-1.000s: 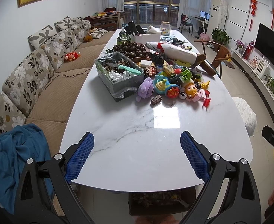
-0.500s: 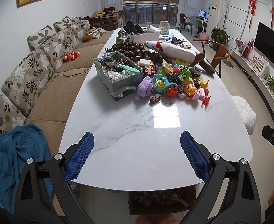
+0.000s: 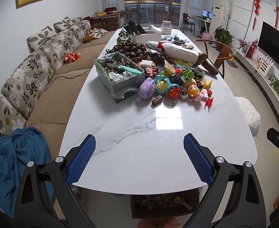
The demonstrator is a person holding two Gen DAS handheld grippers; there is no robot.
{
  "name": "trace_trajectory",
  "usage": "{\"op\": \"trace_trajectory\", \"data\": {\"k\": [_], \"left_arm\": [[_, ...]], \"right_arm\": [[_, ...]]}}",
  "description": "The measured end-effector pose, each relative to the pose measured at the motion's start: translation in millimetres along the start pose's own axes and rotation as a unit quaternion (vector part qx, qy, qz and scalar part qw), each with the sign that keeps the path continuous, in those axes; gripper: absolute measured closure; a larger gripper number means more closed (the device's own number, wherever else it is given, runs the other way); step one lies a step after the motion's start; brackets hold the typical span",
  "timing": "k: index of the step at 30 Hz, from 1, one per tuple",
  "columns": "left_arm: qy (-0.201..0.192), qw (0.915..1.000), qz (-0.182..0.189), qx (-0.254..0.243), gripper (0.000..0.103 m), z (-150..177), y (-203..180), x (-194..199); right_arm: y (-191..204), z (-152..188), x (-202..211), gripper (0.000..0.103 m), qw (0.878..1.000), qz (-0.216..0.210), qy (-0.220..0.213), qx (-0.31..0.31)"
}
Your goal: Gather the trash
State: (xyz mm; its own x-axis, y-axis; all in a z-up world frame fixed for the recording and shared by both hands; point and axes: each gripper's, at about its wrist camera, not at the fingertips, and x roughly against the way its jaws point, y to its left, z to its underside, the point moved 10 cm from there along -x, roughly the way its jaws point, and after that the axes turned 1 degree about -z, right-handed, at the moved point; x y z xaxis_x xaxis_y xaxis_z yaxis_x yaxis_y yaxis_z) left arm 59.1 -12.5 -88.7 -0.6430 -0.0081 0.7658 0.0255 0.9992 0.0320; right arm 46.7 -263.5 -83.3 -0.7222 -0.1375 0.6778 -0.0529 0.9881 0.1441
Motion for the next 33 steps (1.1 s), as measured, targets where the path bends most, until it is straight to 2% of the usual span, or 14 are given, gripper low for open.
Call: {"op": "trace_trajectory", "data": {"k": [22,29,31,33], "left_arm": [[0.011,0.9999,0.000,-0.001,0.012,-3,0,-8],[0.038,0.9992,-0.004,0.008,0.012,9,10,-28],[0.047,0.9988,0.002,0.009,0.012,19,9,-38],[0.083,0.9964,0.015,0.010,0.012,44,8,-58]], "right_arm": [[-13,4,-11,0.005,1.000,0.002,0.006,-0.003],[-20,10,-40,0.005,0.999,0.015,0.024,-0.016],[-31,14,-66,0.005,0.999,0.025,0.033,-0.019],[-42,15,-101,0.005,0.998,0.025,0.057,-0.027]]}}
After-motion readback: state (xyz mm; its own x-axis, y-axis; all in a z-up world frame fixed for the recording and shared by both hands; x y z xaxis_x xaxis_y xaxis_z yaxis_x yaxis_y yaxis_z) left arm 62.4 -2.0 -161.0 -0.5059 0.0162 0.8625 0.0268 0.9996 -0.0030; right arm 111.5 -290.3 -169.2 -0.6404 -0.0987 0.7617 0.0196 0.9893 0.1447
